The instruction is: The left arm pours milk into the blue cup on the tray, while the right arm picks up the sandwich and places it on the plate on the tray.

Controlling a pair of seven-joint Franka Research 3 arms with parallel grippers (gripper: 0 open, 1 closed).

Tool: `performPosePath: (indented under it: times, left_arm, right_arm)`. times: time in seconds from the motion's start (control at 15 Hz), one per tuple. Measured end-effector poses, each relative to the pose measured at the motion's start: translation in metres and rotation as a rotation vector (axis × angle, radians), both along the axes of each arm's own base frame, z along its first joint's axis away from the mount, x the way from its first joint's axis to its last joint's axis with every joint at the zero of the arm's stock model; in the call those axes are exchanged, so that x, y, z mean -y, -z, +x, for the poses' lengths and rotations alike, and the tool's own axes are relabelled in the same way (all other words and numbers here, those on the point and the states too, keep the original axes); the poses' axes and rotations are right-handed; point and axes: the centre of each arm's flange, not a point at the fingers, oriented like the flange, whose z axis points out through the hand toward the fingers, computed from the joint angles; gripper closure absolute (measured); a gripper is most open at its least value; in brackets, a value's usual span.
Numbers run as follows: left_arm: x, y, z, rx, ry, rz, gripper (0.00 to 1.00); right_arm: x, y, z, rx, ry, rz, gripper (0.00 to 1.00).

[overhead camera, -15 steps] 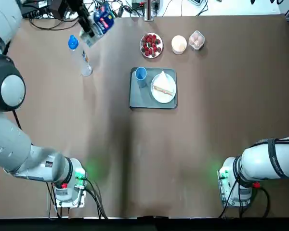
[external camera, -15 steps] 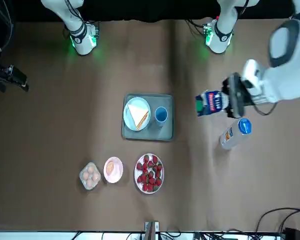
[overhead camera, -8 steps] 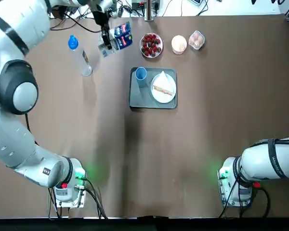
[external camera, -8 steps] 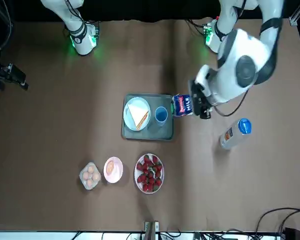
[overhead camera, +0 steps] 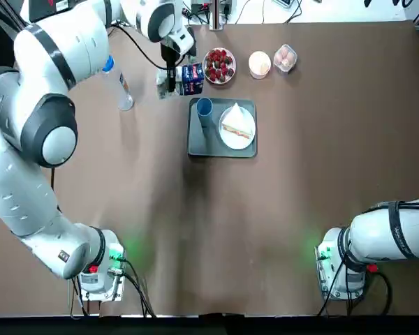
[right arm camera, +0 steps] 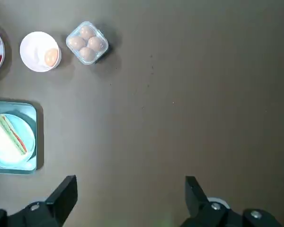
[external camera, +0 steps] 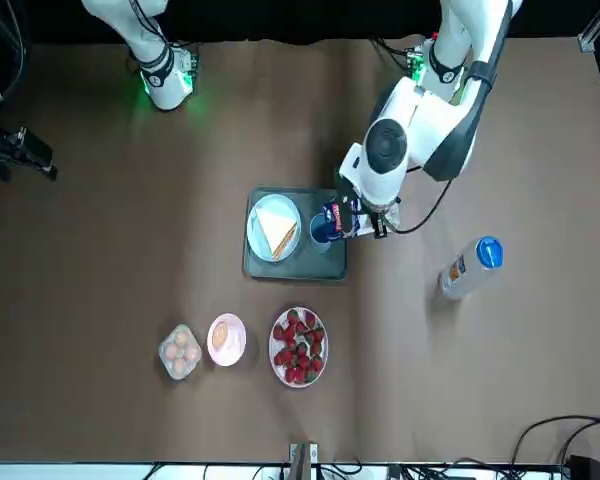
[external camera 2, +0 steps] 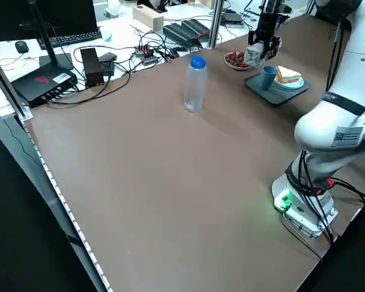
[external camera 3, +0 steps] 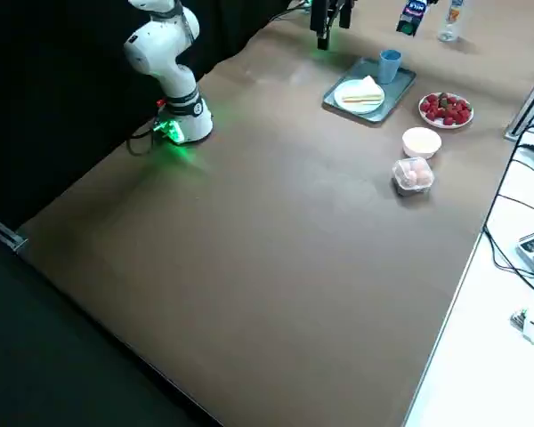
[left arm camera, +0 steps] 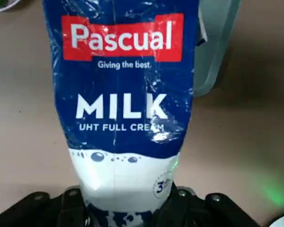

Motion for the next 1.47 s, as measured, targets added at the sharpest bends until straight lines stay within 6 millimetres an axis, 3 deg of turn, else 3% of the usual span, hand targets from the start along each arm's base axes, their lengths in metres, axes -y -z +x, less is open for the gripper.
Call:
performPosePath:
  times: [0.47, 1.47]
  left_arm:
    - [0.013, 0.021, -0.007, 0.012, 0.060, 0.076, 0.49]
    - [0.029, 0.037, -0.017, 0.028, 0.084, 0.134, 0.49]
  right_arm:
    - [-0.001, 0.000, 0.000, 0.001, -0.002, 0.000, 0.00]
    - [-0.002, 0.001, 0.000, 0.000, -0.004, 0.000, 0.00]
